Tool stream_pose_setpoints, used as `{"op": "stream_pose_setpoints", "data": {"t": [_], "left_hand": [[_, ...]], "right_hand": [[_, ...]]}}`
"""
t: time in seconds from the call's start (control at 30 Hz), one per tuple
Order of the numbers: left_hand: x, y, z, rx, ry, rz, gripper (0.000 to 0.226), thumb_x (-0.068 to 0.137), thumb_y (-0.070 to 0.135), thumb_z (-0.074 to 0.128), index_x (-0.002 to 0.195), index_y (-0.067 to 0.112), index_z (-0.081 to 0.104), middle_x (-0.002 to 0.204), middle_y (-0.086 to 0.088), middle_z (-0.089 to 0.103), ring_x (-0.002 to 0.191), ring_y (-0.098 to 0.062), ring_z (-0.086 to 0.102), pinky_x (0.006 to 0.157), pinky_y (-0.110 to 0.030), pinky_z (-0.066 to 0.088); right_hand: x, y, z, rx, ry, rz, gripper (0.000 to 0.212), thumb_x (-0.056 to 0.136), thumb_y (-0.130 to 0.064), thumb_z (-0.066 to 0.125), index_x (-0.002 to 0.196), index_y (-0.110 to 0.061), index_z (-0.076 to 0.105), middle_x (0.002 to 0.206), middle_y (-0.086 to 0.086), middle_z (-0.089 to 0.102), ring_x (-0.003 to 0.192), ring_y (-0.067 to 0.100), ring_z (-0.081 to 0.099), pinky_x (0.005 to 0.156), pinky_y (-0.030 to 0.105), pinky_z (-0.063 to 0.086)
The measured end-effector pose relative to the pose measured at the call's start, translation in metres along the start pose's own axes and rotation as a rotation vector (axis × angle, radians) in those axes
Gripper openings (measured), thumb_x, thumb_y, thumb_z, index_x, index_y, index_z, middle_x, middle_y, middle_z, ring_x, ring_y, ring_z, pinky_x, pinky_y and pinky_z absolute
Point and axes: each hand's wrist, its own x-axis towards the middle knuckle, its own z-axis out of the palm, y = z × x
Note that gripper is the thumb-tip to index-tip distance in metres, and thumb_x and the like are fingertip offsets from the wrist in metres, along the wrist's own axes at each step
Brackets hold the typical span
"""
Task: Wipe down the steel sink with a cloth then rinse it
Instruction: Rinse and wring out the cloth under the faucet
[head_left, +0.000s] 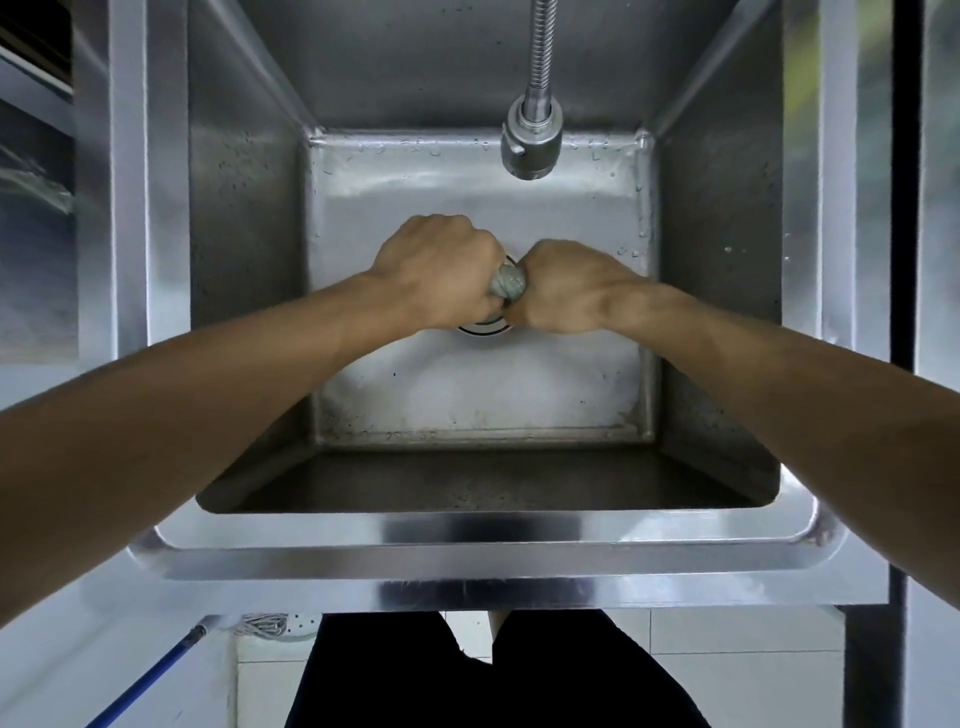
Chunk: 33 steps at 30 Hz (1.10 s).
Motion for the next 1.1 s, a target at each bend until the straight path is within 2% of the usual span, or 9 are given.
{"op": "stream_pose_setpoints", "data": {"t": [0.07,0.13,0.27,0.47,0.6,0.7,0.8,0.93,1.1], "left_hand": [[0.004,0.002,0.002,-0.306,-0.071,-0.146,0.022,0.084,0.037,0.069,0.074,0.018,0.066,0.067,-0.002,0.058,0.069,-0.029,0.061,0.055,-0.029,0.037],[0.005,0.001,0.002,-0.509,-0.155,-0.185,0.032,0.084,0.036,0.070,0.063,0.017,0.056,0.062,0.000,0.057,0.060,-0.021,0.056,0.050,-0.027,0.035],[0.000,0.010,0.006,-0.889,-0.370,-0.232,0.032,0.085,0.019,0.066,0.064,0.018,0.042,0.046,0.010,0.039,0.043,-0.012,0.031,0.042,-0.021,0.021],[-0.007,0.015,0.030,-1.264,-0.521,-0.390,0.044,0.088,0.018,0.063,0.055,0.024,0.034,0.050,0.005,0.032,0.043,-0.012,0.022,0.048,-0.026,0.014],[-0.009,0.018,0.032,-1.362,-0.545,-0.443,0.047,0.089,0.020,0.062,0.052,0.025,0.034,0.052,0.006,0.031,0.043,-0.011,0.021,0.049,-0.027,0.012],[-0.012,0.022,0.033,-1.415,-0.548,-0.449,0.047,0.089,0.020,0.062,0.053,0.026,0.032,0.052,0.007,0.030,0.042,-0.010,0.020,0.041,-0.022,0.015],[-0.015,0.025,0.033,-1.485,-0.552,-0.440,0.047,0.091,0.020,0.060,0.055,0.026,0.031,0.052,0.006,0.028,0.043,-0.010,0.018,0.042,-0.022,0.012],[-0.016,0.027,0.030,-1.536,-0.545,-0.446,0.045,0.093,0.020,0.057,0.057,0.025,0.030,0.053,0.006,0.027,0.044,-0.011,0.016,0.050,-0.029,0.007],[-0.014,0.024,0.029,-1.532,-0.547,-0.433,0.046,0.094,0.020,0.057,0.057,0.025,0.030,0.052,0.006,0.027,0.044,-0.010,0.016,0.044,-0.025,0.010]], "right_hand": [[0.002,-0.004,-0.003,-0.241,0.166,-0.073,0.014,0.087,-0.034,0.061,0.089,-0.022,0.067,0.077,0.000,0.062,0.072,0.027,0.057,0.068,0.032,0.041],[0.004,-0.001,-0.005,-0.375,0.243,-0.149,0.016,0.089,-0.027,0.055,0.097,-0.022,0.067,0.085,0.006,0.065,0.077,0.031,0.053,0.072,0.035,0.039],[0.008,0.010,0.002,-0.537,0.330,-0.270,0.022,0.096,-0.030,0.052,0.109,-0.018,0.064,0.102,0.012,0.072,0.084,0.037,0.061,0.071,0.036,0.034],[0.021,0.022,0.016,-0.562,0.356,-0.368,0.028,0.094,-0.036,0.061,0.111,-0.015,0.064,0.105,0.010,0.074,0.093,0.039,0.067,0.069,0.035,0.033],[0.025,0.028,0.023,-0.492,0.436,-0.423,0.029,0.091,-0.036,0.066,0.108,-0.013,0.068,0.100,0.010,0.075,0.088,0.040,0.068,0.067,0.035,0.032],[0.025,0.032,0.025,-0.457,0.531,-0.478,0.018,0.077,-0.024,0.075,0.087,-0.010,0.070,0.074,0.011,0.073,0.060,0.038,0.066,0.058,0.031,0.031],[0.024,0.032,0.024,-0.445,0.574,-0.531,0.014,0.066,-0.024,0.070,0.072,-0.012,0.068,0.057,0.006,0.065,0.041,0.032,0.056,0.053,0.026,0.029],[0.030,0.033,0.021,-0.459,0.588,-0.569,0.016,0.070,-0.027,0.064,0.072,-0.011,0.066,0.055,0.005,0.062,0.040,0.032,0.054,0.053,0.025,0.026],[0.035,0.036,0.022,-0.451,0.585,-0.541,0.017,0.076,-0.028,0.069,0.077,-0.011,0.067,0.060,0.006,0.065,0.046,0.034,0.056,0.053,0.027,0.027]]}}
